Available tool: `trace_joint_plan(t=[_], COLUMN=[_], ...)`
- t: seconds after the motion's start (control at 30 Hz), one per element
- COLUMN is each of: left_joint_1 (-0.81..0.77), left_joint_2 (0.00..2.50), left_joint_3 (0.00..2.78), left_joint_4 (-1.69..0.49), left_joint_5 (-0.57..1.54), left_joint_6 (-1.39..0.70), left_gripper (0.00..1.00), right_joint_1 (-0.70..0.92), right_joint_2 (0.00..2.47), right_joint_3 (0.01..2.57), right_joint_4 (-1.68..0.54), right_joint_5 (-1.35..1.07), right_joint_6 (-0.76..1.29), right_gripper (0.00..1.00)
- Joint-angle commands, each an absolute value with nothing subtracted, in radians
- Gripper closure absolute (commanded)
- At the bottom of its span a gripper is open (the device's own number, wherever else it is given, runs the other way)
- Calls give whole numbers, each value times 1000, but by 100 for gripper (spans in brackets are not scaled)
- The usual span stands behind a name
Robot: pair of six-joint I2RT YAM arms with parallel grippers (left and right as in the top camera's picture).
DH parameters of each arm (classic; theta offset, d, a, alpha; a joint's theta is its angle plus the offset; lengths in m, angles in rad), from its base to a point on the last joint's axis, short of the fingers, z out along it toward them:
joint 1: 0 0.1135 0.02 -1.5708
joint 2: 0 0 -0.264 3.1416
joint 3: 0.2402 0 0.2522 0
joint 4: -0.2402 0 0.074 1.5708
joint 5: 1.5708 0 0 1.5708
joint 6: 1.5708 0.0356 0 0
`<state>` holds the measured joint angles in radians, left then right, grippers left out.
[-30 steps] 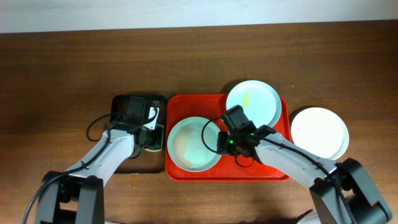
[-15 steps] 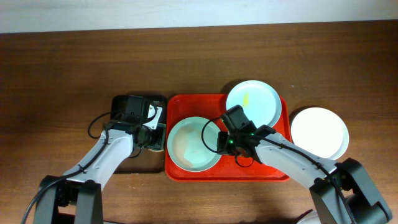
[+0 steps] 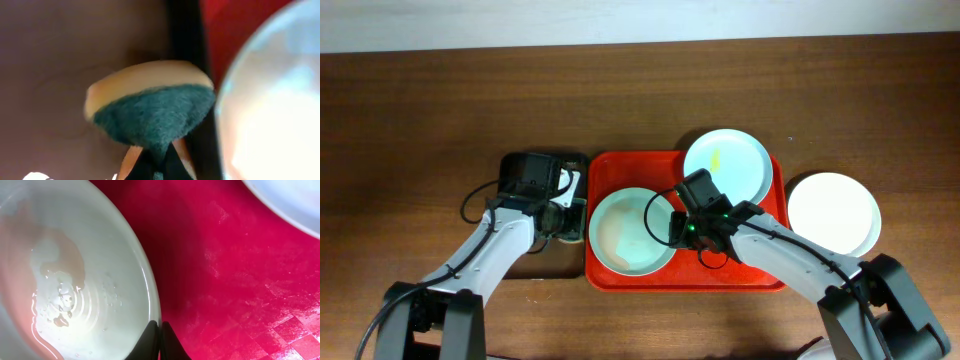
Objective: Clean dirty plates on tray and stack at the side
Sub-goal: 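Carry the sponge back and lower it into the black tray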
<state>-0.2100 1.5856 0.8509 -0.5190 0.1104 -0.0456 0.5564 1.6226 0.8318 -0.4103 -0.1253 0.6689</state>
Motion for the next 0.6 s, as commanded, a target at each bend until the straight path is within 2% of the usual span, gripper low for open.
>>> trace_joint_plan(t=[0.0, 0.03, 0.07, 0.27, 0.5, 0.57], left_joint_1=[-208, -208, -208, -209, -210, -212], left_joint_2=[1570, 1575, 1584, 1654, 1832, 1849], left_joint_3=[873, 873, 880, 1130, 1138, 1138], left_joint_4=[-486, -479, -482, -694, -694, -692], left_joint_5=[37, 37, 46, 56, 37, 130], left_joint_6=[-120, -120, -123, -122, -104, -48], left_gripper=[94, 94, 100, 100, 100, 100], right_joint_1=[564, 564, 564, 564, 564, 564], right_joint_2=[1630, 1630, 1630, 1630, 1630, 1630], right_joint_3=[829, 829, 829, 829, 829, 829], right_joint_4=[-406, -406, -406, -404, -407, -406], right_joint_5=[-128, -128, -128, -128, -128, -128], right_joint_6=[659, 659, 659, 659, 659, 659], right_gripper=[96, 96, 96, 96, 96, 96])
